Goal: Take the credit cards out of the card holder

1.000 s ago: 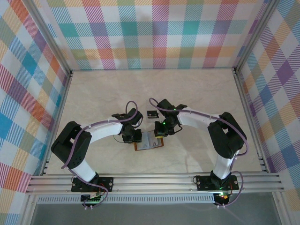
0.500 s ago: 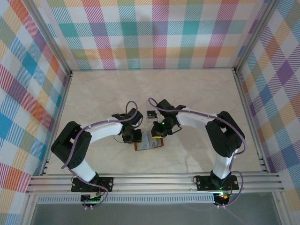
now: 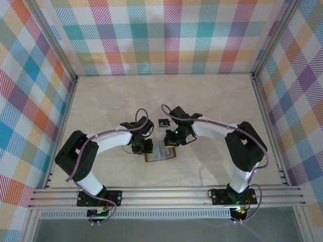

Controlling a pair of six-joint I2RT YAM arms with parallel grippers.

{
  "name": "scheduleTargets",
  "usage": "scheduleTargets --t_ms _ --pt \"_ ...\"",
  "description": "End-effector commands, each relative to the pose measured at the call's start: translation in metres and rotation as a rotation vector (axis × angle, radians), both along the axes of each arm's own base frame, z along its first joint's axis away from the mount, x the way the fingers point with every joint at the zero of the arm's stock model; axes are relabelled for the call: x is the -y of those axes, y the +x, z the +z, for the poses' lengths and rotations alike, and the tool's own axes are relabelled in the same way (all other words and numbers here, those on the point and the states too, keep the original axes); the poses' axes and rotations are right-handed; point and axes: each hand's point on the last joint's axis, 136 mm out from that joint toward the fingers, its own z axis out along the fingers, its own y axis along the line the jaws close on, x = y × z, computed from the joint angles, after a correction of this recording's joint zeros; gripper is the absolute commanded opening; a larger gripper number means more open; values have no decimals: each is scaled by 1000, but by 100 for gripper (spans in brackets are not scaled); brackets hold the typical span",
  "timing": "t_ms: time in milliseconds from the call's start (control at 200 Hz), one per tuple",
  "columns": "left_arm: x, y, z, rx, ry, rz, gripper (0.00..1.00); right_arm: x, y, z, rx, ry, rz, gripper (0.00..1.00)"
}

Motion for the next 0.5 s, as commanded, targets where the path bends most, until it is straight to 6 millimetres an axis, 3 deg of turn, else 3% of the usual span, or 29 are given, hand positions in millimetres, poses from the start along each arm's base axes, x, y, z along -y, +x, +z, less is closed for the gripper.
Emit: scheduleTargets --t_ms 0,315,495 --pt "-6 -7 3 2 43 -30 18 3 4 16 43 -3 -2 7" --pt "-1 -1 18 40 7 -26 18 12 15 45 164 -35 33 6" --pt "-1 2 27 69 -11 -19 18 18 32 67 345 -75 144 6"
